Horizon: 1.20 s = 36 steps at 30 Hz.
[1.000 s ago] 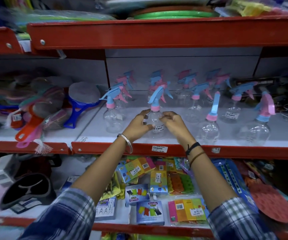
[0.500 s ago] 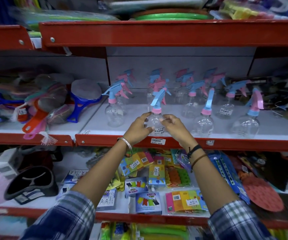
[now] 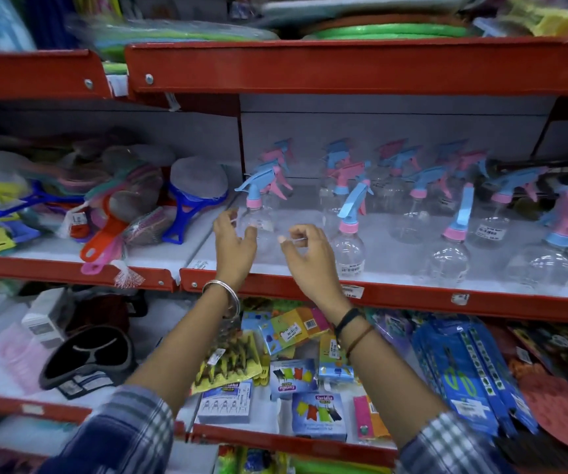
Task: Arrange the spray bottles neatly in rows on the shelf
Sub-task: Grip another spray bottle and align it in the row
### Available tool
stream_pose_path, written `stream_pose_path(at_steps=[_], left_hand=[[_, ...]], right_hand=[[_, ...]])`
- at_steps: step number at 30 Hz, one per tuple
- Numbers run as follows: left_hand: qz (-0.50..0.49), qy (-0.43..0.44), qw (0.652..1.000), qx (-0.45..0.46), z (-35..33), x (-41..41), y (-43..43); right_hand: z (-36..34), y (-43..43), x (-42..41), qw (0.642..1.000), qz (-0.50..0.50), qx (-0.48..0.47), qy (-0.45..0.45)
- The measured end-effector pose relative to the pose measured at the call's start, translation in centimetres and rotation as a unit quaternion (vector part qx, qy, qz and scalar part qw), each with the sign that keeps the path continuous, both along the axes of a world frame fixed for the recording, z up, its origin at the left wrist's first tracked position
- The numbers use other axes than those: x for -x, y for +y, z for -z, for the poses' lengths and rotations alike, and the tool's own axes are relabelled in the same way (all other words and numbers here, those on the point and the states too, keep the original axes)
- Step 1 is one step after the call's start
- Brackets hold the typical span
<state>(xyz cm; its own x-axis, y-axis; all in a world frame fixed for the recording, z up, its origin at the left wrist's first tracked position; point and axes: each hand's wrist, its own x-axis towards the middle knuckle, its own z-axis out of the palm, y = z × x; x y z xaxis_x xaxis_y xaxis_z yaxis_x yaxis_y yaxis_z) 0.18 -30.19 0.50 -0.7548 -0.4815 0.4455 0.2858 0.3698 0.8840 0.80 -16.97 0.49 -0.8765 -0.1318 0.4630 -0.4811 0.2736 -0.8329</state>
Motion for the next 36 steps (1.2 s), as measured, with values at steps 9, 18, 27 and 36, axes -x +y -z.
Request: stream_pose_path(at_steps=[9, 18, 27, 36], left_hand=[[0.092, -0.144, 0.985, 0.041, -1.0, 4.0, -4.7], [0.158, -0.142, 0.974, 0.077, -1.4, 1.9, -4.8], [0.184, -0.136, 0.969, 0.089, -0.6, -0.8, -5.6], [0.094, -0.076, 0.992, 0.043, 1.2, -1.8, -4.7]], right_hand=[[-1.0, -6.5, 8.0, 0.975, -0.064, 0.023, -0.212], [-0.7, -5.8, 6.5, 0.980, -0.056, 0.023, -0.191], [-0.2, -5.0, 2.9, 0.987, -0.055, 0.001, -0.148], [-0.4, -4.8, 1.4, 0.984, -0.052, 0.014, -0.167]])
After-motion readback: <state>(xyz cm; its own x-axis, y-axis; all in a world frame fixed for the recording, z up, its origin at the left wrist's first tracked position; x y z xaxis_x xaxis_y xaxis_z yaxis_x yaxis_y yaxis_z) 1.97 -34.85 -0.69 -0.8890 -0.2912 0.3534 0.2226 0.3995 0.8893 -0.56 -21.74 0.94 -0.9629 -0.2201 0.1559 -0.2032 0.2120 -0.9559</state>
